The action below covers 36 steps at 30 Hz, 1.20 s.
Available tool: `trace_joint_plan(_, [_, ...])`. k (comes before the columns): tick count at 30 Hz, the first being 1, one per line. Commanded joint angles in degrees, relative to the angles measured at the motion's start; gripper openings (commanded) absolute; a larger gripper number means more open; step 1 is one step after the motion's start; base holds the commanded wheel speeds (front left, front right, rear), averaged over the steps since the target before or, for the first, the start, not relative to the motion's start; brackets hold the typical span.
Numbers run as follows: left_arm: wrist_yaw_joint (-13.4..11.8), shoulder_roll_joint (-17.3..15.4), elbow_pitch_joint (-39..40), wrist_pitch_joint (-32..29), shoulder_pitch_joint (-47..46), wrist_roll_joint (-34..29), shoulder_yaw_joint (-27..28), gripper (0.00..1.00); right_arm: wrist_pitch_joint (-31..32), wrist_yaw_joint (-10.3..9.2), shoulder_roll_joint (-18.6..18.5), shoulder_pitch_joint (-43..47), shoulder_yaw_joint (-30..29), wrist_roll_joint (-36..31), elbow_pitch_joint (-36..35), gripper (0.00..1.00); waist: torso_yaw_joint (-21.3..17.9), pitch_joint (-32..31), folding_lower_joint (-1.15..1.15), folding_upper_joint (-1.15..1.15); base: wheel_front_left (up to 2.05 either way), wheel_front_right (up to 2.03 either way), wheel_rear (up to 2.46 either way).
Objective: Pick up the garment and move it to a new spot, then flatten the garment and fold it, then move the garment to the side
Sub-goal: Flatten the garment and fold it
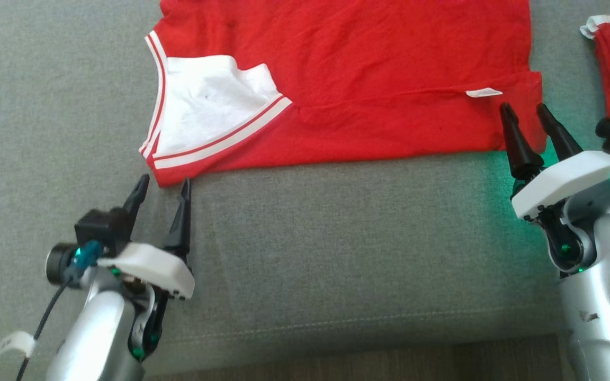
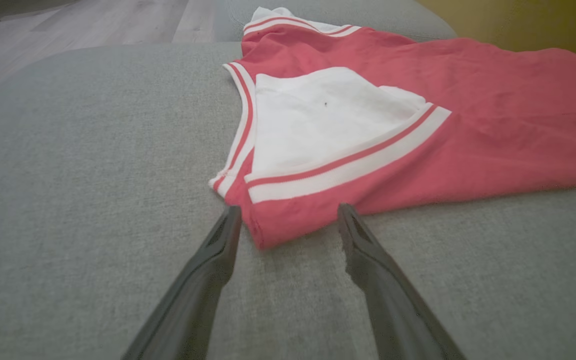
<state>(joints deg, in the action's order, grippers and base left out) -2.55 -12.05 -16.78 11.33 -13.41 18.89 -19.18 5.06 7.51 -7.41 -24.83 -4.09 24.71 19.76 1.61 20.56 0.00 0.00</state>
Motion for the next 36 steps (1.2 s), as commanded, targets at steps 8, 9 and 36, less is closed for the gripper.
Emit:
trace_joint_plan(8, [1.5, -0.1, -3.5, -1.1, -5.3, 1.2, 1.4, 0.0, 1.1, -0.02, 0.5, -0.5, 0.8, 0.3, -1.3, 1.0, -0.5, 1.0, 0.0, 0.0, 0.0, 0.0, 0.0])
trace_joint_plan(9, [1.5, -0.1, -3.9, -1.6, -5.3, 1.3, 1.3, 0.0, 1.4, -0.02, 0.5, -0.6, 0.8, 0.3, -1.1, 1.0, -0.5, 0.9, 0.0, 0.0, 0.0, 0.0, 0.0])
trace_joint_plan(36, [3.2, 2.2, -11.3, -4.6, -8.6, 6.2, 0.6, 0.0, 0.3, -0.02, 1.1, -5.8, -0.4, -1.8, 9.1, 1.0, 0.5, 0.4, 0.0, 0.0, 0.0, 0.0, 0.0])
